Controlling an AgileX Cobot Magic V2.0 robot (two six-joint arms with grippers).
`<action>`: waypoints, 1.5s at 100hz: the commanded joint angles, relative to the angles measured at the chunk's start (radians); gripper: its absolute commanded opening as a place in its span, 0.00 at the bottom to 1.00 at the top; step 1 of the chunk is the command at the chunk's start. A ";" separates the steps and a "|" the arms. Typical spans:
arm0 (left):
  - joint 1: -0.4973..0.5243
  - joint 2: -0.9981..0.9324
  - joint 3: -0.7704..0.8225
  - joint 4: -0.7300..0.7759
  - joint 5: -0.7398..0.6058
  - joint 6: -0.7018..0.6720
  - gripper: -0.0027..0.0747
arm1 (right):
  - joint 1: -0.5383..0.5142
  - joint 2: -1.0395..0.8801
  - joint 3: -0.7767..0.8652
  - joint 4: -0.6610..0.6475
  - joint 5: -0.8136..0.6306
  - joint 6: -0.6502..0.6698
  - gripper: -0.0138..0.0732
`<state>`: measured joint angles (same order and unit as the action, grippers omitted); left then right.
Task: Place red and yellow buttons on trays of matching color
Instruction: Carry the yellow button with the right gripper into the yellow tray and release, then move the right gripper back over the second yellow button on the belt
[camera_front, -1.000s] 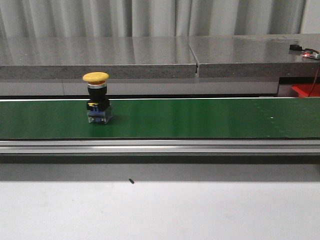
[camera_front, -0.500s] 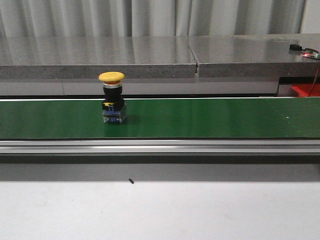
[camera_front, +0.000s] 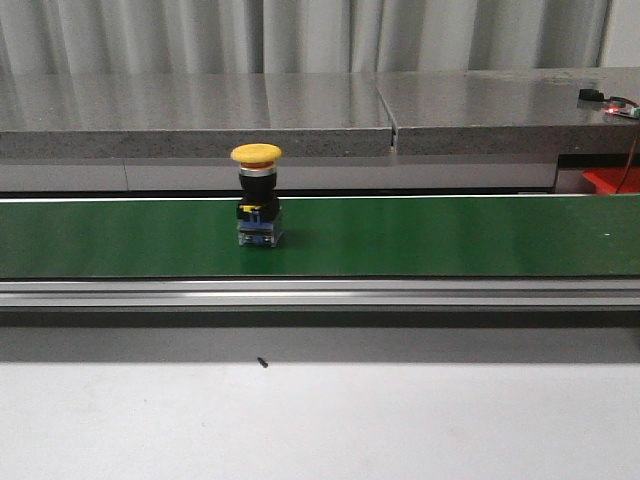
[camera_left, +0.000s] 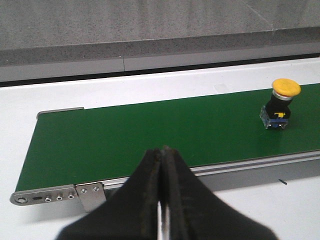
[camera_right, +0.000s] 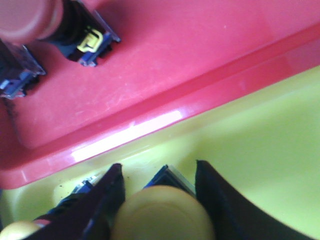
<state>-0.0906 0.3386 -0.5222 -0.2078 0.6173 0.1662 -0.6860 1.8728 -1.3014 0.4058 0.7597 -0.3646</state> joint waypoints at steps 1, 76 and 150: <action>-0.005 0.006 -0.026 -0.014 -0.073 -0.001 0.01 | -0.002 -0.033 -0.033 0.017 -0.017 0.000 0.48; -0.005 0.006 -0.026 -0.014 -0.073 -0.001 0.01 | -0.002 -0.008 -0.033 0.017 0.001 0.000 0.73; -0.005 0.006 -0.026 -0.014 -0.073 -0.001 0.01 | 0.118 -0.303 -0.032 0.110 -0.034 -0.088 0.79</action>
<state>-0.0906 0.3386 -0.5222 -0.2078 0.6173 0.1662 -0.6109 1.6742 -1.3014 0.4757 0.7627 -0.4096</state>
